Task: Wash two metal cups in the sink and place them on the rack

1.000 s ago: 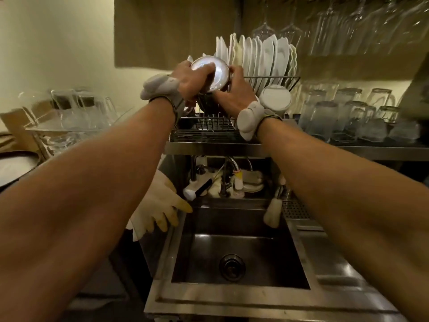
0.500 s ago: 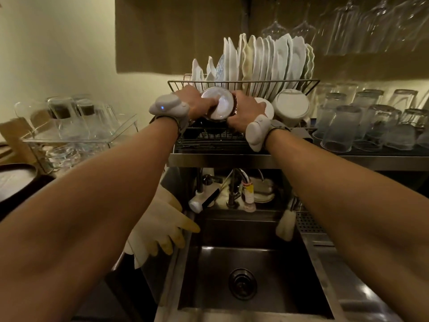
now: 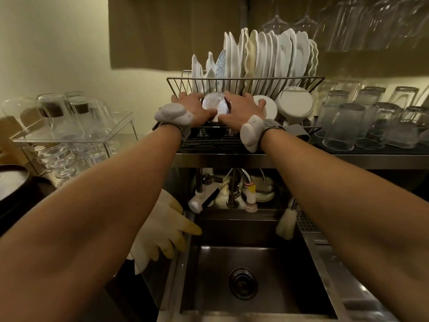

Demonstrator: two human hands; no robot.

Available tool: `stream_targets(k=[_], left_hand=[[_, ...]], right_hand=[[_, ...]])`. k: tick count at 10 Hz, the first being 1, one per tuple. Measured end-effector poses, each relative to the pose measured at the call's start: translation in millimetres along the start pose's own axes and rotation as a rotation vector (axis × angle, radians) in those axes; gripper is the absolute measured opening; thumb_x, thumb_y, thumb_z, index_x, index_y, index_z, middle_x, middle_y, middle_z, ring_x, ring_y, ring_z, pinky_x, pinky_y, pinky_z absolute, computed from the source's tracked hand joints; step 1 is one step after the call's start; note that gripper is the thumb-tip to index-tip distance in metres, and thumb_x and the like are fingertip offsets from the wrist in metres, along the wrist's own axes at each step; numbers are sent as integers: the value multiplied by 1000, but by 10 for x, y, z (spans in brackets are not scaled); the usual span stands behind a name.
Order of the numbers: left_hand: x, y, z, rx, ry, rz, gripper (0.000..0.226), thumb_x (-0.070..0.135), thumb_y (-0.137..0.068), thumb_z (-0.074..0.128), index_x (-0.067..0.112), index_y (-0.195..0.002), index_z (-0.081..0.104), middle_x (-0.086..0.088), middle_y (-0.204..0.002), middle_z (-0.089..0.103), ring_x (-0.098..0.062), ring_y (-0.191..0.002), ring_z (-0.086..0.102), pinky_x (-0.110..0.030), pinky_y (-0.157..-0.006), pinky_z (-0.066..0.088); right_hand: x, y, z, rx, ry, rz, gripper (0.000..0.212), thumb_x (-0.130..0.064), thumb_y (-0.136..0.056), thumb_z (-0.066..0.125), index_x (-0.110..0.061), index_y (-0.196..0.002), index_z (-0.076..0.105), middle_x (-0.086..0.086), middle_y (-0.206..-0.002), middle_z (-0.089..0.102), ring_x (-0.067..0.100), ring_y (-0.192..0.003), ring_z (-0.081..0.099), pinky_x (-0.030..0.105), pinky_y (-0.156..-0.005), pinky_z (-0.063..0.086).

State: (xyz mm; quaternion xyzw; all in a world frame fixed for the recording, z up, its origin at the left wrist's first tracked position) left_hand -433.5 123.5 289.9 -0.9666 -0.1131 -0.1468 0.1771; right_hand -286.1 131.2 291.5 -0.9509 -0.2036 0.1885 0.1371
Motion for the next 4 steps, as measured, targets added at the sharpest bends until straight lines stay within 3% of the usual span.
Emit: stream_targets(k=[1,3,4], left_hand=[[-39,-18,67,-40,-23,10,80,74,-61,39,43,-135,41,-16,-148,38,-39,-143,22,-58,-115,17],[-48,130,70,7,5,48,77,67,-74,41,35,-142,28,-17,-158,14,-44,-145,9,-65,-110,20],[-34,185,26,20,23,90,73,64,-82,42,35,-146,20,-17,-159,5,-41,-147,3,-67,-111,12]], right_hand=[[-39,38,-17,12,48,-3,65,-41,-81,49,-24,-141,33,0,-143,45,31,-141,24,62,-109,16],[-82,125,20,16,40,22,72,-45,-86,48,-27,-149,19,-1,-154,29,28,-146,15,62,-111,10],[-123,151,2,47,49,17,73,-48,-85,48,-27,-150,19,-1,-155,27,27,-146,15,61,-111,11]])
Point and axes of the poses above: each hand's wrist, its own y-axis away from the middle knuckle, its own z-axis out of the palm, x = y × z, the point moved 4 cm from there along -y, towards the middle knuckle
